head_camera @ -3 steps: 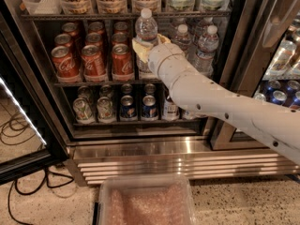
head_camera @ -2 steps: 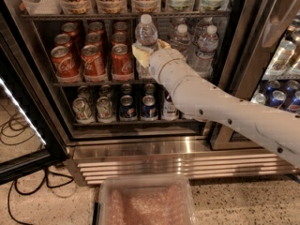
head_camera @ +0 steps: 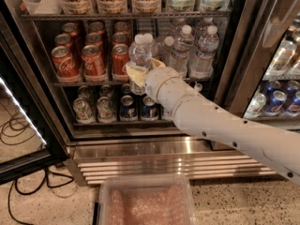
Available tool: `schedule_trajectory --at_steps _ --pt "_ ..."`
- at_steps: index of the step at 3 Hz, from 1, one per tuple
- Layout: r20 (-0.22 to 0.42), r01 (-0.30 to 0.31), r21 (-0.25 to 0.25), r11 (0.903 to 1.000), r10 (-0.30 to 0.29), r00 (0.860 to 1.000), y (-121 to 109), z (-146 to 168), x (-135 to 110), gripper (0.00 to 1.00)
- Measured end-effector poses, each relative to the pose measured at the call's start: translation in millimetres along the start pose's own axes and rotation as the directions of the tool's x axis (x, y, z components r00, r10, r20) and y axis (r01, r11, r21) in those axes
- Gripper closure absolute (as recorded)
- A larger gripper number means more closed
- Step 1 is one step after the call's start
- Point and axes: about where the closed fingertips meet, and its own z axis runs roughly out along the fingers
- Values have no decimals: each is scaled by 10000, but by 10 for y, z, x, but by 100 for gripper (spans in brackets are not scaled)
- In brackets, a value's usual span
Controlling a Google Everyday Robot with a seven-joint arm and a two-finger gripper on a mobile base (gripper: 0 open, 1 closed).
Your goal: Pick water bottle from middle shelf of fridge
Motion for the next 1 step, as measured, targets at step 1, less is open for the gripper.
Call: schedule_trajectory --at_steps 1 --pt "0 0 0 10000 0 10000 0 0 0 100"
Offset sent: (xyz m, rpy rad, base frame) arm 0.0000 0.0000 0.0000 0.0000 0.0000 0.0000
